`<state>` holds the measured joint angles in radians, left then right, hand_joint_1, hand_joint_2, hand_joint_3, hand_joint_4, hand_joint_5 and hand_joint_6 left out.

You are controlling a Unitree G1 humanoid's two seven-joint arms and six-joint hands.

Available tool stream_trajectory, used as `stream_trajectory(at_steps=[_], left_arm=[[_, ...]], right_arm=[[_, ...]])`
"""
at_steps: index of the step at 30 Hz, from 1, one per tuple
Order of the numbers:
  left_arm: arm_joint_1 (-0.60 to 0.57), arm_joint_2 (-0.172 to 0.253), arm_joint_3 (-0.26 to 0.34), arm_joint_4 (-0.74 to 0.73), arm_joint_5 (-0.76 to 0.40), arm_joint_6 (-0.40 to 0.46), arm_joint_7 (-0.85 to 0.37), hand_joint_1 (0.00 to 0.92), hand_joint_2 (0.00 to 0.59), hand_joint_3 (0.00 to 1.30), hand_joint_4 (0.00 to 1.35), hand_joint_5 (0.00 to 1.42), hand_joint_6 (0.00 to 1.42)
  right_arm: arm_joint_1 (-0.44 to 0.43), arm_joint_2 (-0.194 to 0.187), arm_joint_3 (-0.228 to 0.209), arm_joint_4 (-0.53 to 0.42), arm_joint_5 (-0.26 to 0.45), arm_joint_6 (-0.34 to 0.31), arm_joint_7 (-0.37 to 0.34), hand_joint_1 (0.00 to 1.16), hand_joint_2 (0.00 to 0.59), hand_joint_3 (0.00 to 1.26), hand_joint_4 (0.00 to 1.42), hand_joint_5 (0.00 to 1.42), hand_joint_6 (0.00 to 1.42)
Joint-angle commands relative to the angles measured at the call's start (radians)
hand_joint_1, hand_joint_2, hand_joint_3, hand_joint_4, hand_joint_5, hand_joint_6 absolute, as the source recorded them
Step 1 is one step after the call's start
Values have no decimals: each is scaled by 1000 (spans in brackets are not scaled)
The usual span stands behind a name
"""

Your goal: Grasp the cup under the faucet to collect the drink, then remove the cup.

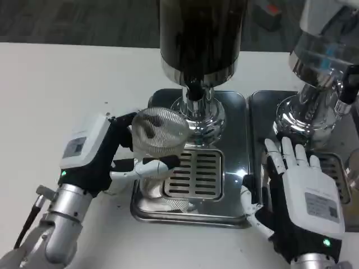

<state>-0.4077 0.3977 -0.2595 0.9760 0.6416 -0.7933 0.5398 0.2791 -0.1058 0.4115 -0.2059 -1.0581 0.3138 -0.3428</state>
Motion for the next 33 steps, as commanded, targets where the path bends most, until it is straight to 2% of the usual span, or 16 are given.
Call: stream_trajectory(at_steps=[1,10,22,25,28,30,33], left_arm=[[-53,-33,-20,73,-8,6,14,414,77,652,716,847,827],[-114,-70,-95,155,23,9,34,403,79,640,699,836,790],[-167,-110,-174,189,62,30,97,365,77,596,647,791,739],[-175,-117,-186,197,64,41,108,344,79,569,607,748,665],[-176,-115,-196,204,60,43,107,273,76,510,528,702,629],[-175,-108,-211,202,74,42,121,178,85,395,426,667,605],[-171,-100,-228,194,98,44,155,110,86,348,385,645,563]], right_arm=[[9,15,-8,-17,5,12,-17,362,530,115,0,5,0],[27,53,1,-14,-3,29,-41,362,530,113,0,4,0],[37,71,8,-19,-13,45,-53,362,530,106,0,4,0],[42,74,13,-23,-18,51,-58,362,530,106,0,4,0],[46,75,14,-25,-16,54,-60,362,530,106,0,4,0],[48,75,14,-25,-13,54,-60,362,530,106,0,4,0],[43,74,15,-23,-12,52,-56,362,530,110,0,4,0]])
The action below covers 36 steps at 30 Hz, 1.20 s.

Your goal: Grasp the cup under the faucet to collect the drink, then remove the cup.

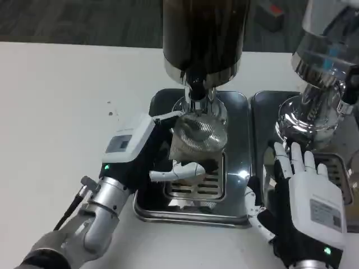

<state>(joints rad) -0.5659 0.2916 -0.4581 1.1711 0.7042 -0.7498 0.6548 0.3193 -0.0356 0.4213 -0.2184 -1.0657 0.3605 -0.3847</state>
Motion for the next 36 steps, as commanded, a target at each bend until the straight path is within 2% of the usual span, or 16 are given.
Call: stream_trajectory(at_steps=[1,5,8,11,15,18,21,26,31,36], left_arm=[[-11,9,-33,-5,40,1,51,96,80,339,373,644,556],[-5,15,-32,0,33,2,46,7,51,273,295,566,486],[-2,19,-26,4,24,-2,23,0,13,199,207,469,369],[8,34,-22,-11,24,-6,30,0,0,173,165,429,318],[22,53,-10,-29,18,-16,43,0,0,142,141,423,302],[39,72,8,-39,-2,-22,44,0,0,70,103,423,301],[69,101,39,-70,-30,-40,34,0,0,1,4,353,247],[129,160,68,-154,-43,-51,28,0,0,0,0,223,136],[222,237,90,-290,-35,-37,8,0,0,0,0,199,50],[298,280,155,-441,-82,-47,-50,0,0,0,0,132,27]], right_arm=[[1,3,6,-9,-5,5,-13,362,530,111,0,4,0],[-4,2,7,-5,-2,2,-10,362,530,113,0,4,0],[-9,2,5,-1,3,-1,-10,362,530,112,0,4,0],[-18,-1,4,7,7,-3,-6,362,530,109,0,4,0],[-26,-3,4,13,10,-4,-2,362,530,107,0,0,0],[-33,-7,4,16,14,-7,1,362,530,106,0,0,0],[-42,-15,3,20,14,-10,7,362,530,106,0,0,0],[-53,-34,1,23,7,-6,20,362,530,89,0,0,0],[-58,-60,15,22,-27,-1,26,362,530,80,0,0,0],[-61,-74,32,21,-55,4,34,357,522,65,0,0,0]])
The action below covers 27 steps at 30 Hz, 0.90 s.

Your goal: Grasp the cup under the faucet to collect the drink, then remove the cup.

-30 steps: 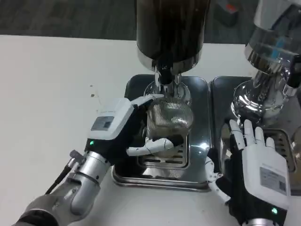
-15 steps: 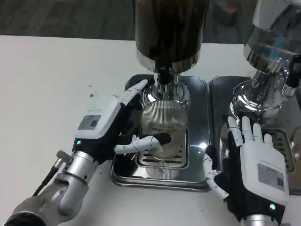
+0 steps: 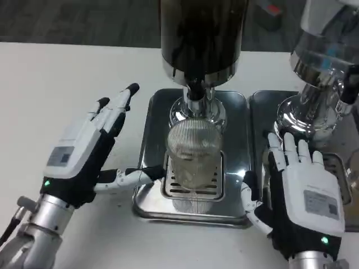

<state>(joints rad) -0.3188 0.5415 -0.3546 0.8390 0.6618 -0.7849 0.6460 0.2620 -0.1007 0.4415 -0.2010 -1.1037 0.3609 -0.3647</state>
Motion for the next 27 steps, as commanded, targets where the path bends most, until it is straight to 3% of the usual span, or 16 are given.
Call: stream_trajectory(at_steps=[1,9,15,23,27], left_arm=[[65,36,66,-143,-55,-19,-57,0,0,0,0,127,27],[92,56,153,-330,-291,-144,-308,0,18,0,0,14,0],[45,53,167,-364,-394,-226,-495,0,40,0,0,0,0],[-22,6,169,-337,-428,-268,-654,0,50,0,0,0,0],[-72,-37,164,-299,-425,-272,-699,0,52,0,0,0,0]], right_arm=[[-4,-10,12,4,-16,4,16,356,522,65,0,0,0],[-5,-25,24,5,-43,14,28,352,521,43,0,0,0],[0,-28,24,4,-49,15,16,339,529,25,0,0,0],[5,-20,25,3,-52,24,6,332,529,25,0,0,0],[10,-15,29,-4,-63,30,-2,330,529,25,0,0,0]])
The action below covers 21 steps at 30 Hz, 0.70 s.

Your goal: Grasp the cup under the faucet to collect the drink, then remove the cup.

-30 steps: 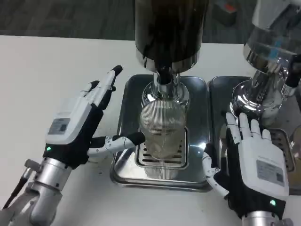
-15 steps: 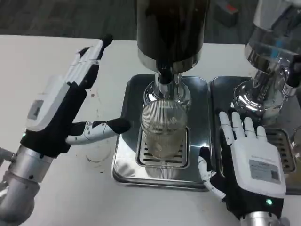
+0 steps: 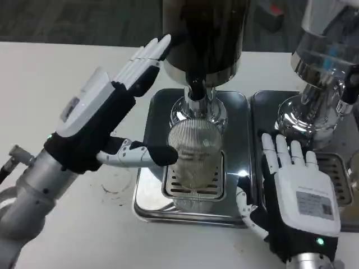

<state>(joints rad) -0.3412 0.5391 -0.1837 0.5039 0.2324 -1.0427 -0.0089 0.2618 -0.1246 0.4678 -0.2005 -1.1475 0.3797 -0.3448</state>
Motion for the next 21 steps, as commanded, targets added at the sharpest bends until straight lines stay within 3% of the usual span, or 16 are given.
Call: stream_trajectory(at_steps=[1,11,21], left_arm=[[-58,-44,-8,44,4,-14,-54,0,52,0,0,0,0],[-77,-108,-31,68,2,-45,-139,0,60,0,0,0,0],[-46,-120,-40,18,3,-68,-176,0,64,0,0,0,0]], right_arm=[[10,11,3,-5,-19,13,-23,329,529,25,0,0,0],[32,31,9,-15,-28,43,-46,325,529,25,0,0,0],[29,31,7,-16,-22,43,-43,322,529,25,0,0,0]])
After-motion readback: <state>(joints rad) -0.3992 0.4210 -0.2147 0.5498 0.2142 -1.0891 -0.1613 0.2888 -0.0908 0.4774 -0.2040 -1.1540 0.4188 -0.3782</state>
